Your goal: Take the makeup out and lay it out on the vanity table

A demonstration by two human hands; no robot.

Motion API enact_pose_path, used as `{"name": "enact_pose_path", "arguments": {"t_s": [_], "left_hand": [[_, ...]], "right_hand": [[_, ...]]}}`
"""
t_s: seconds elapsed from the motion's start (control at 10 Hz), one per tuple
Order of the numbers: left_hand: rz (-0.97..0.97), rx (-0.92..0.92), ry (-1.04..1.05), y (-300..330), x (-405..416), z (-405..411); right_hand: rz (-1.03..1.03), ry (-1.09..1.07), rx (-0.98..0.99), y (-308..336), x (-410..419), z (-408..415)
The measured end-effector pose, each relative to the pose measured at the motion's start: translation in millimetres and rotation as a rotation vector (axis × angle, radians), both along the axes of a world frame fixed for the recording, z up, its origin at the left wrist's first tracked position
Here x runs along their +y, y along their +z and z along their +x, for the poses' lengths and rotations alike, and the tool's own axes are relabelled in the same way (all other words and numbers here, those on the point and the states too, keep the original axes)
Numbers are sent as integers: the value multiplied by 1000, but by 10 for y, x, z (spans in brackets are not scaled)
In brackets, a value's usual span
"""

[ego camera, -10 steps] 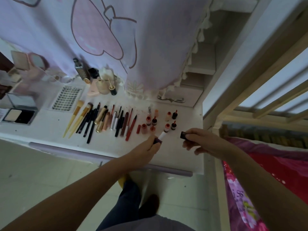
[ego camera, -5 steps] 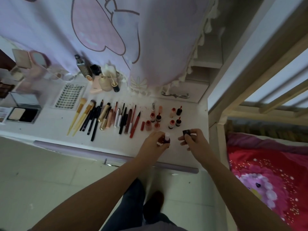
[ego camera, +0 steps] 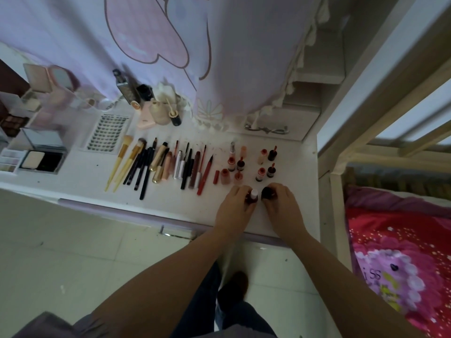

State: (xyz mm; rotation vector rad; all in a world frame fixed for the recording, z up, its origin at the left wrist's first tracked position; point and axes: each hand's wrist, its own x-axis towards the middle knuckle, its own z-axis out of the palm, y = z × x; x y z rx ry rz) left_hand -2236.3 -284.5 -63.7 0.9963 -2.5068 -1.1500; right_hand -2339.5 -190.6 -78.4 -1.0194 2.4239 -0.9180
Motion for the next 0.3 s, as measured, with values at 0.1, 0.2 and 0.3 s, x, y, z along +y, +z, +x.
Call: {"name": "enact_pose_path", "arguments": {"t_s": [0.1, 0.2, 0.3], "left_hand": [[19, -31, -7, 7, -7, -9], [66, -50, 2, 34, -19, 27], [36, -134, -53, 104, -51, 224]], "right_hand": [[31, -11, 5, -5, -9, 12], [52, -21, -130, -4, -10, -12], [202, 9, -151, 162, 107, -134]]}}
